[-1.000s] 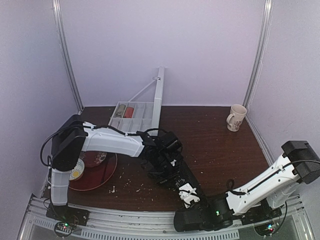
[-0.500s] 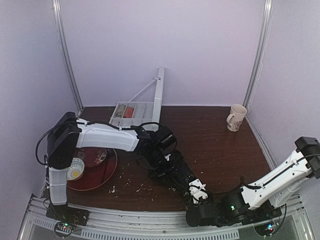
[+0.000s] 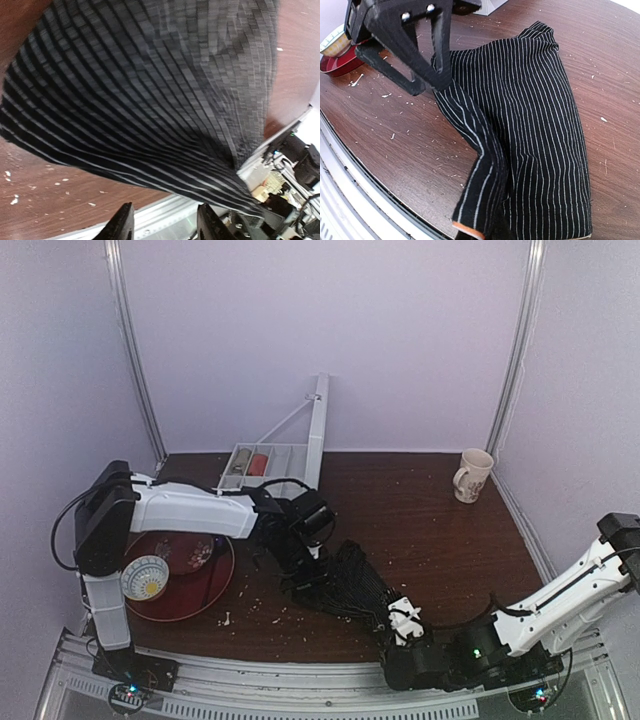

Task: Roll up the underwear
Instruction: Pass from the left arm to the right, then pick up the underwear from the center of the board.

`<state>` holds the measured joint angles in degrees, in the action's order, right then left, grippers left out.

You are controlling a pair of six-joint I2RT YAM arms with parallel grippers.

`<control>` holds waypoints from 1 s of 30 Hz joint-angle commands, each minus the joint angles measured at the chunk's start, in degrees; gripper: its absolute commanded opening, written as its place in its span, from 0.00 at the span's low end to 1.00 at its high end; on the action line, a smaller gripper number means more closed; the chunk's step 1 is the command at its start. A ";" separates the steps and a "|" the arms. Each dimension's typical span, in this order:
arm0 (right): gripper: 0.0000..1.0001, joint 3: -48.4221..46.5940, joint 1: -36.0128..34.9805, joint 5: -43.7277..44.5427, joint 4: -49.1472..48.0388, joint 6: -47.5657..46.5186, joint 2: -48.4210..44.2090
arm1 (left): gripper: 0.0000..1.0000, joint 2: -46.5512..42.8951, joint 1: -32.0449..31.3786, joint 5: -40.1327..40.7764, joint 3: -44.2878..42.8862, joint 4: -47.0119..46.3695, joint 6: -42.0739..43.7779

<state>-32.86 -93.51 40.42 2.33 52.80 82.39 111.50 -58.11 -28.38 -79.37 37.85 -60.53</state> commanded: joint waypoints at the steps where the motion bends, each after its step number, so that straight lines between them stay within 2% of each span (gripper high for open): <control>1: 0.00 0.72 0.29 0.49 -0.13 0.80 -1.10 | 0.61 -1.26 0.54 2.01 1.93 1.56 0.99; 4: 0.00 0.56 0.29 0.53 -0.31 0.56 -0.87 | 0.63 -2.54 0.58 2.99 3.81 1.53 -0.56; 7: 0.00 0.43 0.28 0.62 -0.65 0.38 -0.83 | 0.74 -4.07 0.91 4.83 6.25 1.21 -3.21; 8: 0.00 0.47 0.26 0.69 -0.82 0.32 -0.77 | 0.74 -4.37 1.07 4.78 6.80 0.49 -4.08; 12: 0.00 0.55 0.26 0.65 -1.15 -0.02 -0.66 | 0.75 -5.02 1.67 4.89 10.13 -3.10 -7.88; 18: 0.00 0.92 0.28 0.49 -1.08 0.17 -0.93 | 0.75 -8.61 2.08 9.43 14.81 -7.81 -13.69; 30: 0.00 1.92 0.27 0.45 -1.92 0.51 -1.24 | 0.74 -11.11 3.62 12.76 17.33 -12.72 -15.15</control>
<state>-31.77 -93.51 40.16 0.49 52.77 82.00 103.48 -54.94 -18.20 -62.78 28.40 -74.54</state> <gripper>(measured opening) 0.010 0.744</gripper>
